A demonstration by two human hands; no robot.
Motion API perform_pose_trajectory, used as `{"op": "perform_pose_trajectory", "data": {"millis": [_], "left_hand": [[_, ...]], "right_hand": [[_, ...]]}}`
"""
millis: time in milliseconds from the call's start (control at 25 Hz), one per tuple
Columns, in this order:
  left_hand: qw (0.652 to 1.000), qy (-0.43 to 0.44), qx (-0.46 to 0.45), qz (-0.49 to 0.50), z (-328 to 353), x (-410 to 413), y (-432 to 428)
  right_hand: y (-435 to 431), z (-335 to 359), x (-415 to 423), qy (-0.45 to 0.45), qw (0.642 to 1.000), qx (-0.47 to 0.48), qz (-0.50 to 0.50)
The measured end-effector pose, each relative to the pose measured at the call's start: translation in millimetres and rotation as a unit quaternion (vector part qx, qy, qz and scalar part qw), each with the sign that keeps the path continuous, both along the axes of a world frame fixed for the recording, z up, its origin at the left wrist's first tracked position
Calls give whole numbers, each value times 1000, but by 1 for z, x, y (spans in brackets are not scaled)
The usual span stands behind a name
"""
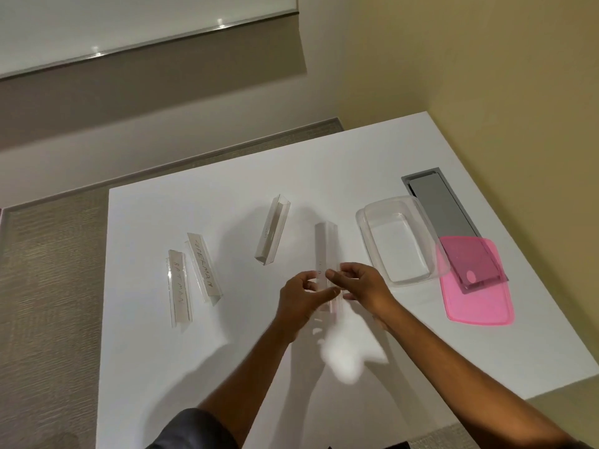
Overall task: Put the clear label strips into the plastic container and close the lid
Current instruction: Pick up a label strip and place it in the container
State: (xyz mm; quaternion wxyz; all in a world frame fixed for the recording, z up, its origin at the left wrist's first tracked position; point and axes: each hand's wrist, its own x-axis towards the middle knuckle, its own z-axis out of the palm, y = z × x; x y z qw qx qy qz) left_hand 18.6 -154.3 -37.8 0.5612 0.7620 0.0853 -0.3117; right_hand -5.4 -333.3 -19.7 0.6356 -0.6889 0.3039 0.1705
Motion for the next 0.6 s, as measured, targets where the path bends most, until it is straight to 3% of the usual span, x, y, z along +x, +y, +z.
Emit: {"op": "perform_pose_trajectory", "data": {"millis": [120, 240, 600], "left_hand": [[993, -78, 84, -24, 7, -4, -17], [989, -118, 84, -43, 9, -7, -30], [999, -14, -35, 31, 18, -4, -74]], "right_hand": [[-9, 0, 2, -16, 1000, -14, 19], [-23, 2, -3, -42, 999, 21, -4], [-87, 19, -15, -45, 991, 118, -46]]}}
